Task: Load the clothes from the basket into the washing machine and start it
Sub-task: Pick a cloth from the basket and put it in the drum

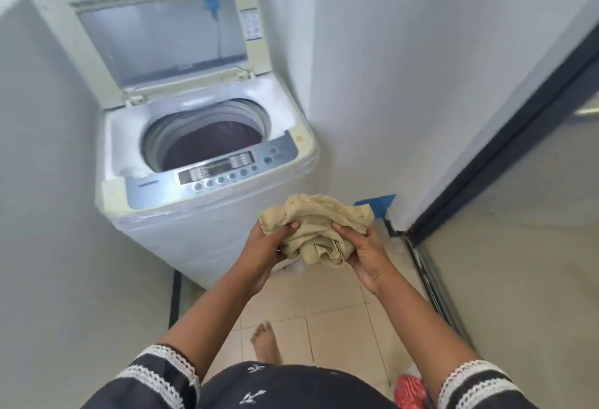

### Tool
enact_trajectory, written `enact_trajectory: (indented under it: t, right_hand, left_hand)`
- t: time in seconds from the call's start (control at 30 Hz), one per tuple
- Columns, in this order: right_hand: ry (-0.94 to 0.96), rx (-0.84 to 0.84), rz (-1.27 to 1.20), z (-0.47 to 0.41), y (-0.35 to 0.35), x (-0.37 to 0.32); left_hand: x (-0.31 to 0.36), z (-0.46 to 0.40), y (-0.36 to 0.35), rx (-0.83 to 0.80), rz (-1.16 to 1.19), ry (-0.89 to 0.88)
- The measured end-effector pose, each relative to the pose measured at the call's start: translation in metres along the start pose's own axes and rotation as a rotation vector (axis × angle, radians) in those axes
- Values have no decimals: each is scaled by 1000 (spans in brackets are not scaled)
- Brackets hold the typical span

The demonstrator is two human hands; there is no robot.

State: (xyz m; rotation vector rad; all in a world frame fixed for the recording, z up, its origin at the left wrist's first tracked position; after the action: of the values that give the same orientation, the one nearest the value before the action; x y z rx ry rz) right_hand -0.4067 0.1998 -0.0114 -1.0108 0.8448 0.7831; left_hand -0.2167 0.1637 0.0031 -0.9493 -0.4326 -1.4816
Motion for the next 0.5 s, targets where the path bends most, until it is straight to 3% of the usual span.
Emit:
enact_trajectory:
  t: [0.3, 0.5]
  right_hand:
    - [35, -124, 78, -122, -146, -2]
    - [5, -172, 118, -184, -207, 8]
  left_hand:
    - [110, -57, 116, 83, 83, -95]
    - [147, -90, 168, 122, 187, -120]
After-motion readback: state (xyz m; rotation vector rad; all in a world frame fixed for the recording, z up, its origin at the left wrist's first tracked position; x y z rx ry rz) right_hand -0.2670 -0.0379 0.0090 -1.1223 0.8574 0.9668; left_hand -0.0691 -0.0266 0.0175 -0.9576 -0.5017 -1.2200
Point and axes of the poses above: each hand's wrist, its own z-axis away from the middle knuckle, its own y-axis out of the back of the hand, x = y × z, the point moved 8 cm from there along -z, towards the middle knuckle, and after that the axes turned 11 degrees about y, right-handed, at the moved point
